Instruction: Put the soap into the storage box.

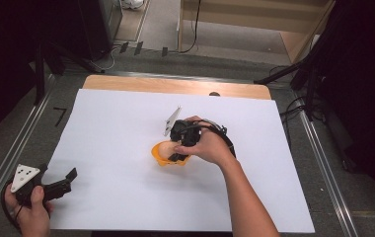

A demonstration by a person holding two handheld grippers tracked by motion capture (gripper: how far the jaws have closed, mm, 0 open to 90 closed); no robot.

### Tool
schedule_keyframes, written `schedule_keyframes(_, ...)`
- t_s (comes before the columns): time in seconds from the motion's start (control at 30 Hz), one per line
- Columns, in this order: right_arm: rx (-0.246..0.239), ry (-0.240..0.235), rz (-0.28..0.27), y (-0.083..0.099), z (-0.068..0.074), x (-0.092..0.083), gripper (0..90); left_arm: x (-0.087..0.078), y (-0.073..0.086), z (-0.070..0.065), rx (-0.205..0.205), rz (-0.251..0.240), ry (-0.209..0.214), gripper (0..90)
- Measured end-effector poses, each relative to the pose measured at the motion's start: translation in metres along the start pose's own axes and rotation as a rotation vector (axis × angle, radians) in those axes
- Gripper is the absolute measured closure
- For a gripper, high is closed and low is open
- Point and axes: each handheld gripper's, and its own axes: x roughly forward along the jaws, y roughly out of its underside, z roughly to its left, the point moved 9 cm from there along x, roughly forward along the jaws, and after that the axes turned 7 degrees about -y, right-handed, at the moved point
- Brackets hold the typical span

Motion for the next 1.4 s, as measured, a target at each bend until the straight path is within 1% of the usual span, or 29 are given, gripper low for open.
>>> schedule_keyframes(0.07, -0.004, -0.006, -0.027, -0.003, 0.001, -0.003, 30.5, 0.000, 0.000, 0.000, 0.001, -0.002, 0.001, 0.0)
schedule_keyframes(0.1, -0.007, 0.002, -0.035, -0.004, 0.000, -0.005, 30.5, 0.000, 0.000, 0.000, -0.002, -0.001, 0.001, 0.0)
schedule_keyframes(0.13, 0.005, 0.004, -0.040, -0.004, 0.001, -0.007, 30.1, 0.000, 0.000, 0.000, -0.002, -0.001, 0.001, 0.0)
schedule_keyframes(0.17, -0.006, 0.000, -0.048, -0.004, 0.001, -0.008, 29.7, 0.000, 0.000, 0.000, -0.003, -0.001, 0.000, 0.0)
schedule_keyframes(0.23, 0.001, 0.008, -0.045, -0.002, 0.001, -0.009, 28.8, 0.000, 0.000, 0.000, 0.001, 0.000, 0.001, 0.0)
schedule_keyframes(0.27, 0.016, 0.017, -0.045, 0.000, 0.001, -0.011, 28.3, 0.000, 0.000, 0.000, -0.001, -0.001, 0.000, 0.0)
schedule_keyframes(0.3, 0.016, 0.018, -0.058, 0.001, 0.001, -0.012, 28.0, 0.000, 0.000, 0.000, -0.002, -0.002, 0.001, 0.0)
schedule_keyframes(0.33, 0.021, 0.019, -0.077, 0.002, 0.000, -0.014, 27.7, 0.000, 0.000, 0.000, -0.003, 0.000, 0.000, 0.0)
schedule_keyframes(0.37, 0.038, 0.021, -0.096, 0.003, 0.001, -0.015, 27.3, 0.000, 0.000, 0.000, -0.002, -0.001, 0.002, 0.0)
schedule_keyframes(0.4, 0.037, 0.018, -0.111, 0.005, 0.000, -0.016, 26.8, 0.000, 0.000, 0.000, -0.001, -0.001, 0.001, 0.0)
schedule_keyframes(0.43, 0.039, 0.023, -0.118, 0.007, -0.001, -0.017, 26.7, 0.000, 0.000, 0.000, -0.001, -0.001, 0.002, 0.0)
schedule_keyframes(0.53, 0.070, 0.028, -0.129, 0.017, -0.001, -0.020, 25.3, 0.000, 0.000, 0.000, -0.004, -0.001, 0.001, 0.0)
schedule_keyframes(0.6, 0.099, 0.047, -0.165, 0.025, -0.001, -0.025, 23.4, 0.000, 0.000, 0.000, -0.003, 0.004, 0.001, 0.0)
schedule_keyframes(0.67, 0.122, 0.066, -0.186, 0.030, -0.002, -0.029, 22.7, 0.000, 0.000, 0.000, -0.005, 0.000, 0.002, 0.0)
schedule_keyframes(0.77, 0.185, 0.098, -0.230, 0.044, -0.002, -0.037, 20.0, 0.000, 0.000, 0.000, -0.010, -0.003, 0.006, 0.0)
schedule_keyframes(0.8, 0.200, 0.112, -0.229, 0.049, -0.002, -0.039, 18.4, 0.000, 0.000, 0.000, -0.009, -0.002, 0.005, 0.0)
schedule_keyframes(0.87, 0.232, 0.153, -0.245, 0.060, -0.004, -0.043, 16.5, 0.000, 0.000, 0.000, -0.003, -0.001, 0.001, 0.0)
schedule_keyframes(0.93, 0.270, 0.178, -0.258, 0.071, -0.004, -0.047, 13.4, 0.000, 0.000, 0.000, -0.002, 0.001, 0.000, 0.0)
schedule_keyframes(1.0, 0.309, 0.209, -0.288, 0.080, -0.005, -0.051, 13.3, 0.000, 0.000, 0.000, -0.001, 0.000, -0.001, 0.0)
schedule_keyframes(1.03, 0.328, 0.216, -0.298, 0.085, -0.005, -0.052, 13.0, 0.000, 0.000, 0.000, 0.000, -0.001, -0.001, 0.0)
schedule_keyframes(1.07, 0.337, 0.229, -0.307, 0.090, -0.006, -0.053, 13.0, 0.000, 0.000, 0.000, -0.001, -0.003, -0.001, 0.0)
schedule_keyframes(1.2, 0.399, 0.277, -0.324, 0.110, -0.006, -0.055, 12.0, 0.000, 0.000, 0.000, 0.002, -0.001, -0.003, 0.0)
schedule_keyframes(1.23, 0.412, 0.287, -0.328, 0.114, -0.006, -0.056, 11.8, 0.000, 0.000, 0.000, 0.004, -0.001, -0.003, 0.0)
schedule_keyframes(1.3, 0.437, 0.289, -0.337, 0.122, -0.004, -0.057, 9.6, 0.000, 0.000, 0.000, 0.004, -0.002, -0.003, 0.0)
schedule_keyframes(1.4, 0.471, 0.306, -0.367, 0.133, -0.002, -0.059, 8.1, 0.000, 0.000, 0.000, 0.004, -0.002, -0.004, 0.0)
